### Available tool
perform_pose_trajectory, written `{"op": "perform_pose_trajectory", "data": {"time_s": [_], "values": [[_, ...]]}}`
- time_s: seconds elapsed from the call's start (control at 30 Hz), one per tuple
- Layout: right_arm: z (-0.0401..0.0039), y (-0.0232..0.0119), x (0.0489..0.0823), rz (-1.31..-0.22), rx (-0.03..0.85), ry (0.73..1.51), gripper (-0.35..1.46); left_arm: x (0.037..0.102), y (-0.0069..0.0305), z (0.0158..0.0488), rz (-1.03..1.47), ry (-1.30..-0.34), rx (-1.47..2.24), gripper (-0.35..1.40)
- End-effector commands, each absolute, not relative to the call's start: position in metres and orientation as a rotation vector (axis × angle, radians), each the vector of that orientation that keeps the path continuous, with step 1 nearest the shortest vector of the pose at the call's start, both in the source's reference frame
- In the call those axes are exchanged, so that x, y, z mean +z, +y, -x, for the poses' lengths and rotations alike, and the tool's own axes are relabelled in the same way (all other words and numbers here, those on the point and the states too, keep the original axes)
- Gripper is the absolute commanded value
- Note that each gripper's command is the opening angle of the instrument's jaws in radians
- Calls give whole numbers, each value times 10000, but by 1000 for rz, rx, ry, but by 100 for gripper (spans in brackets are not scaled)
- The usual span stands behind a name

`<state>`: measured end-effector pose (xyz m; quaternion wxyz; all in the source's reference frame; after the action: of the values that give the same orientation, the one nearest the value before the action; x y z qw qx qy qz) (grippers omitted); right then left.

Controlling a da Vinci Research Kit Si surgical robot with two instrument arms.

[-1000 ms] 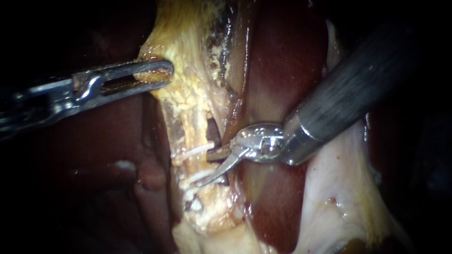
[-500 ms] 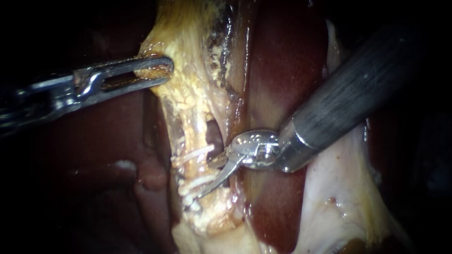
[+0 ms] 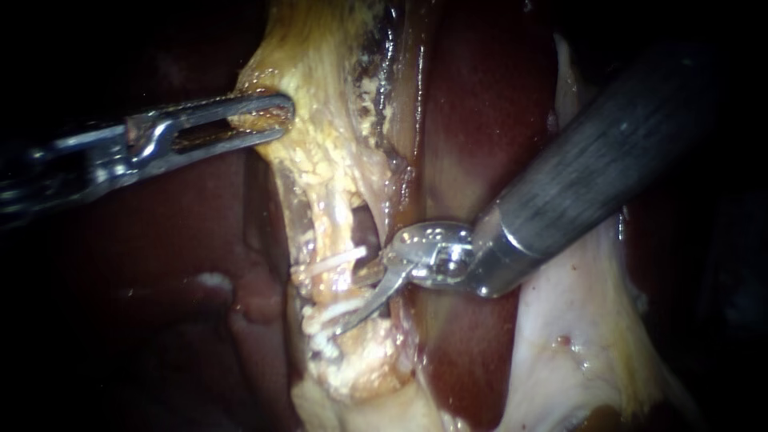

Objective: Go to the cutting position left tube

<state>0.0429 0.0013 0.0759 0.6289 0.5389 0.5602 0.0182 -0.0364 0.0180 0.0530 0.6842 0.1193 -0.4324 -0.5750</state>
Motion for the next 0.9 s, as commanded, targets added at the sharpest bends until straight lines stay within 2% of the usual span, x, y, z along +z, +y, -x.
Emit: {"op": "perform_pose_trajectory", "data": {"time_s": [0.03,0.27,0.63,0.9], "values": [[-433,12,760,-1237,43,1283,89,530,180,364,-267,-968,-1289,-35],[-451,11,763,-1270,87,1293,84,530,180,364,-267,-968,-1289,-35],[-458,13,765,-1327,160,1296,74,530,180,365,-266,-968,-1290,-35],[-459,14,767,-1333,173,1292,73,530,180,365,-266,-968,-1290,-35]]}}
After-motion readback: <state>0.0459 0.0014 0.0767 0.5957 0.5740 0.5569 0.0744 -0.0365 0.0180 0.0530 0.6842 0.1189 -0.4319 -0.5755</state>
